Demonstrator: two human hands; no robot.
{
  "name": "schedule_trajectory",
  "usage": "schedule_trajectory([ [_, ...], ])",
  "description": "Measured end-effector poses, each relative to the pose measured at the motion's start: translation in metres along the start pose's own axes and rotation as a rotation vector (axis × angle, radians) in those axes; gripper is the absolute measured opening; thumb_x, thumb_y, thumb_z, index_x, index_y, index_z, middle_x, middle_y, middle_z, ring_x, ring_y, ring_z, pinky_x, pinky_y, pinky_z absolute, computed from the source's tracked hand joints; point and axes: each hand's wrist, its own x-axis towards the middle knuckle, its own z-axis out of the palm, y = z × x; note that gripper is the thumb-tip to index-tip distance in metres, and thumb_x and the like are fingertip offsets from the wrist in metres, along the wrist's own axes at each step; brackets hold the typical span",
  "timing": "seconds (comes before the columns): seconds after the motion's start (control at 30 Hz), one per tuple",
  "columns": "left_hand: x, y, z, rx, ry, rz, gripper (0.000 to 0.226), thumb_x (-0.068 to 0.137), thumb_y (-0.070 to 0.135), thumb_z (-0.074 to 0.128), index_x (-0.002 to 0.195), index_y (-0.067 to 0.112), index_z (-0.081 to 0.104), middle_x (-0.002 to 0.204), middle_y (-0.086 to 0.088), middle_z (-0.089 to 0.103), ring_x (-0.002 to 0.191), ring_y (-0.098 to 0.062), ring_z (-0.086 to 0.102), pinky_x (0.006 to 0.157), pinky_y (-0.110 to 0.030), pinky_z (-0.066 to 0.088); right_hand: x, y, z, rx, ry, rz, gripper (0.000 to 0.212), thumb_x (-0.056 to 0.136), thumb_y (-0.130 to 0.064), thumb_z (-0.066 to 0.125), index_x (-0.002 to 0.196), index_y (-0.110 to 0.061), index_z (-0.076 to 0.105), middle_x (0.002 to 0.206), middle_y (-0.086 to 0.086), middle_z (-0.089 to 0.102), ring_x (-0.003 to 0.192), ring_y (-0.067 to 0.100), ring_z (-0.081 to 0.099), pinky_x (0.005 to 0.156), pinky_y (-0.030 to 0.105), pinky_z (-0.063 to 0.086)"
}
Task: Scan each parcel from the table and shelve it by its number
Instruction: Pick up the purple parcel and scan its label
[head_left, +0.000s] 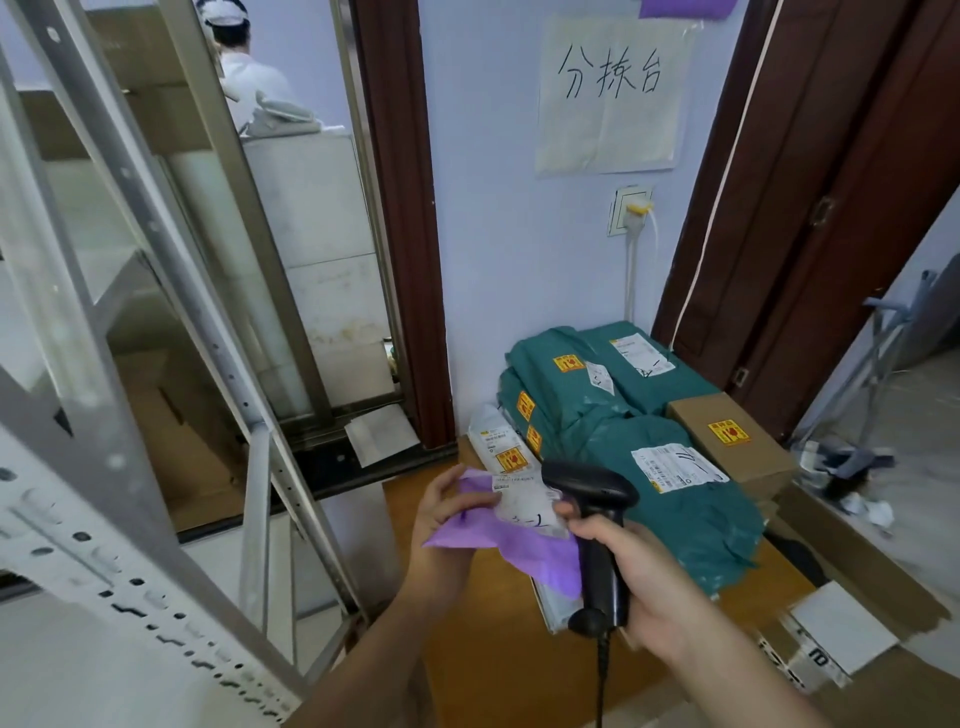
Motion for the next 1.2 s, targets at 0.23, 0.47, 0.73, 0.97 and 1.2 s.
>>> schedule_trajectory([
  [0.23,0.008,0.004,-0.01,-0.324,0.085,-0.565,0.052,0.094,0.034,0.073,0.141,0.017,0.06,0.142,-0.015,0.065,0.12,-0.03,0.07,0.09,-0.041,0.062,-0.004,-0.002,-0.006,-0.028,0.046,-0.064,0.019,0.086,-0.007,0.068,0.102,-0.013,0.078,0.087,0.002,0.072,0.077,0.017,0.064,0.063,0.027,0.045],
  [0.47,0.01,0.053,-0.005,-0.351,-0.247,-0.791,0.056,0.091,0.037,0.08,0.136,0.006,0.068,0.131,-0.024,0.07,0.119,-0.042,0.069,0.099,-0.052,0.058,-0.004,0.003,-0.011,-0.294,0.088,-0.109,0.012,0.086,-0.017,0.074,0.098,-0.017,0.076,0.075,-0.008,0.068,0.077,0.015,0.06,0.07,0.027,0.042],
  [0.73,0.017,0.05,0.005,-0.305,-0.162,-0.589,0.045,0.092,0.007,0.076,0.135,0.006,0.064,0.127,-0.022,0.072,0.116,-0.045,0.07,0.107,-0.066,0.049,-0.007,0.004,-0.01,-0.729,0.278,-0.428,0.008,0.09,-0.028,0.068,0.091,-0.03,0.06,0.102,-0.004,0.055,0.087,0.006,0.06,0.068,0.016,0.042],
  [0.97,0.029,0.048,0.018,-0.153,-0.031,-0.413,0.038,0.091,0.012,0.079,0.127,0.015,0.067,0.115,-0.008,0.079,0.105,-0.031,0.077,0.094,-0.053,0.061,-0.013,0.006,0.001,-0.862,0.31,-0.508,0.015,0.084,-0.034,0.065,0.091,-0.026,0.055,0.093,-0.011,0.052,0.078,0.008,0.063,0.074,0.04,0.054],
  [1.2,0.032,0.047,0.029,-0.028,-0.026,-0.341,0.04,0.091,0.017,0.08,0.128,0.02,0.066,0.118,-0.004,0.079,0.101,-0.021,0.078,0.089,-0.042,0.063,-0.01,0.006,0.01,-0.771,0.29,-0.463,0.023,0.064,-0.048,0.053,0.085,-0.041,0.045,0.082,0.005,0.059,0.069,0.023,0.066,0.061,0.049,0.058],
])
